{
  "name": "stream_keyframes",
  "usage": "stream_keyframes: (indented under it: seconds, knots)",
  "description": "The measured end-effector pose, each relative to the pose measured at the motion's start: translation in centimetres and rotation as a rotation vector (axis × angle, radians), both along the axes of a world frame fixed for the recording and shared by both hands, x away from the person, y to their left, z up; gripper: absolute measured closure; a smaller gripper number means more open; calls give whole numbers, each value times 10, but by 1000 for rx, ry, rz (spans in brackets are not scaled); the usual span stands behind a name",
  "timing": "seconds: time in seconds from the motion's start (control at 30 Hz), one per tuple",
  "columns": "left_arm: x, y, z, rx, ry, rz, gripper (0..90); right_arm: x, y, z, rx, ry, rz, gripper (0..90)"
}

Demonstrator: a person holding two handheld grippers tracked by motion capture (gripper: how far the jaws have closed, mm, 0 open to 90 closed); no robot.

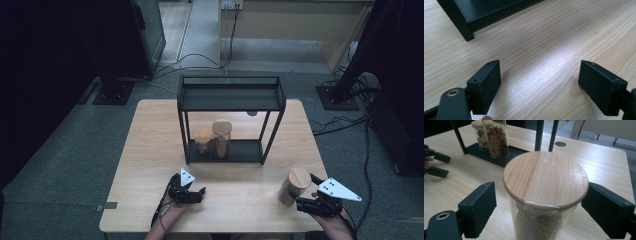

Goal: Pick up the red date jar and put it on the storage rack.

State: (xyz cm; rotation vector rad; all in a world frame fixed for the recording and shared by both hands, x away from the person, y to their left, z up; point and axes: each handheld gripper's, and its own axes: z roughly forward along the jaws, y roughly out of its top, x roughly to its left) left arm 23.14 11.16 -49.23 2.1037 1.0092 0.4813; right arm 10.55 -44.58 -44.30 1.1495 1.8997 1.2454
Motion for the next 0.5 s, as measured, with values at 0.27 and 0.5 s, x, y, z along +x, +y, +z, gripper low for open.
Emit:
stream_keyframes:
  seconds: [0.27, 0.5]
  knots:
    - [0, 0, 0, 0, 0, 1, 183, 9, 1, -5, -5, 36, 0, 126]
    - [0, 0, 0, 0, 0, 0, 183, 15, -1, -13, 2, 53, 2, 153]
